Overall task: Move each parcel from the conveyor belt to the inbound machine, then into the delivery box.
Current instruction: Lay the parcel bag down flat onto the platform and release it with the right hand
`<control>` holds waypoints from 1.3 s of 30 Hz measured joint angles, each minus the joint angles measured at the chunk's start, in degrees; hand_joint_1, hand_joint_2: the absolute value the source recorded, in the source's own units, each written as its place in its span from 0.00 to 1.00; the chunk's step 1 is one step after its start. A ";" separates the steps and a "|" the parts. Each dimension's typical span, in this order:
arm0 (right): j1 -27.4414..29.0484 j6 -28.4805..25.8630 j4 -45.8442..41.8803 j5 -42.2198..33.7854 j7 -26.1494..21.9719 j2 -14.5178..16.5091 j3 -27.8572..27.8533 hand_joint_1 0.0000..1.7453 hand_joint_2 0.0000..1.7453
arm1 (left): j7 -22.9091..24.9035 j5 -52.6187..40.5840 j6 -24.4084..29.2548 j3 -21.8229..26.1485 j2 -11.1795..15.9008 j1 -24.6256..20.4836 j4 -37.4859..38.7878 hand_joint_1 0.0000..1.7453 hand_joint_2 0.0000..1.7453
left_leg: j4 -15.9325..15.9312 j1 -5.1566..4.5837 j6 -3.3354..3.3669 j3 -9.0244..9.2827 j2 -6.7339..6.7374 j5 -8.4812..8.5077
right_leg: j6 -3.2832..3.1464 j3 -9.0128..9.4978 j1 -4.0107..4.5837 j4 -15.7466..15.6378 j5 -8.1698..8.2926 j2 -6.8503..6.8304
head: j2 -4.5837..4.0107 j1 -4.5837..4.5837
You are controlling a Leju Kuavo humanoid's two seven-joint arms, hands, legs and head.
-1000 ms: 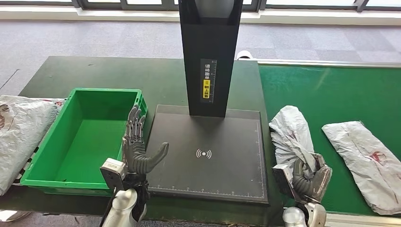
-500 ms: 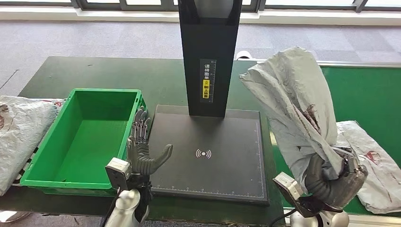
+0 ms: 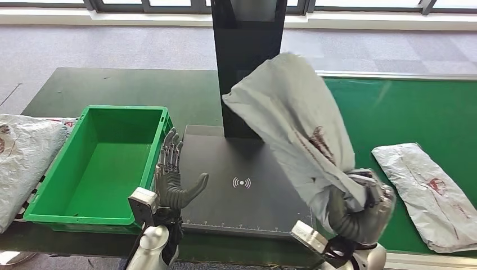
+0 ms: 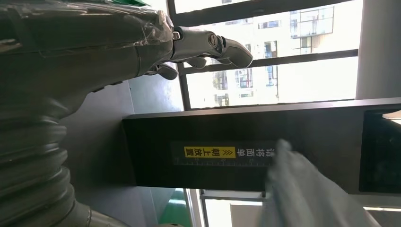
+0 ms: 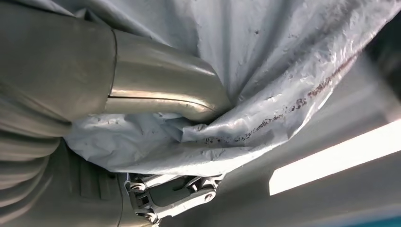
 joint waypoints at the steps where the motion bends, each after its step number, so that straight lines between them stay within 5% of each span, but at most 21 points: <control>1: -0.12 0.99 1.52 0.91 0.42 -0.27 1.10 1.00 1.00 | 0.00 -0.07 -0.08 -0.01 0.01 0.00 0.03 0.00 1.00 | 0.00 0.01 0.00 0.00 0.00 0.00 | 0.00 0.00 0.01 0.00 0.00 0.00 | 0.00 0.00; 11: -3.45 4.25 13.73 3.00 4.30 -1.61 3.24 1.00 1.00 | 0.00 -0.67 -0.17 -0.01 0.02 0.00 0.04 0.00 1.00 | 0.00 0.02 -0.01 -0.01 -0.01 0.01 | 0.00 0.02 0.01 0.00 0.00 -0.02 | 0.00 0.00; 29: -6.33 4.49 20.86 2.70 8.24 -2.08 1.19 1.00 1.00 | 0.00 -0.96 0.09 -0.01 0.02 0.05 -0.26 0.00 1.00 | 0.00 0.02 -0.01 -0.01 -0.01 0.00 | 0.00 0.00 0.01 0.00 0.00 -0.01 | 0.00 0.00; 30: -6.37 4.49 21.02 2.70 8.24 -2.08 1.17 0.86 1.00 | 0.00 -0.96 0.09 -0.01 0.02 0.05 -0.28 0.00 1.00 | 0.00 0.02 -0.01 -0.01 -0.01 0.00 | 0.00 0.00 0.02 0.00 0.00 -0.02 | 0.00 0.00; 33: -6.51 4.56 21.57 2.31 8.26 -2.08 1.07 0.11 1.00 | 0.00 -0.96 0.11 -0.01 0.02 0.05 -0.30 0.00 1.00 | 0.00 0.03 -0.01 -0.02 -0.01 0.00 | 0.00 0.00 0.02 0.00 0.00 -0.02 | 0.00 0.00; 34: -6.64 4.62 21.85 1.99 8.36 -2.08 0.91 0.00 1.00 | 0.00 -0.96 0.14 -0.01 0.02 0.06 -0.33 0.00 1.00 | 0.00 0.03 -0.01 -0.02 -0.01 0.00 | 0.00 0.00 0.02 0.00 0.00 -0.02 | 0.00 0.00; 39: -8.06 4.73 24.17 -0.36 9.10 -2.08 -1.08 0.00 1.00 | 0.00 -1.04 0.50 -0.01 0.02 0.10 -0.56 0.00 1.00 | 0.00 0.03 -0.01 -0.02 -0.01 0.00 | 0.00 0.00 0.02 0.00 0.00 -0.02 | 0.00 0.00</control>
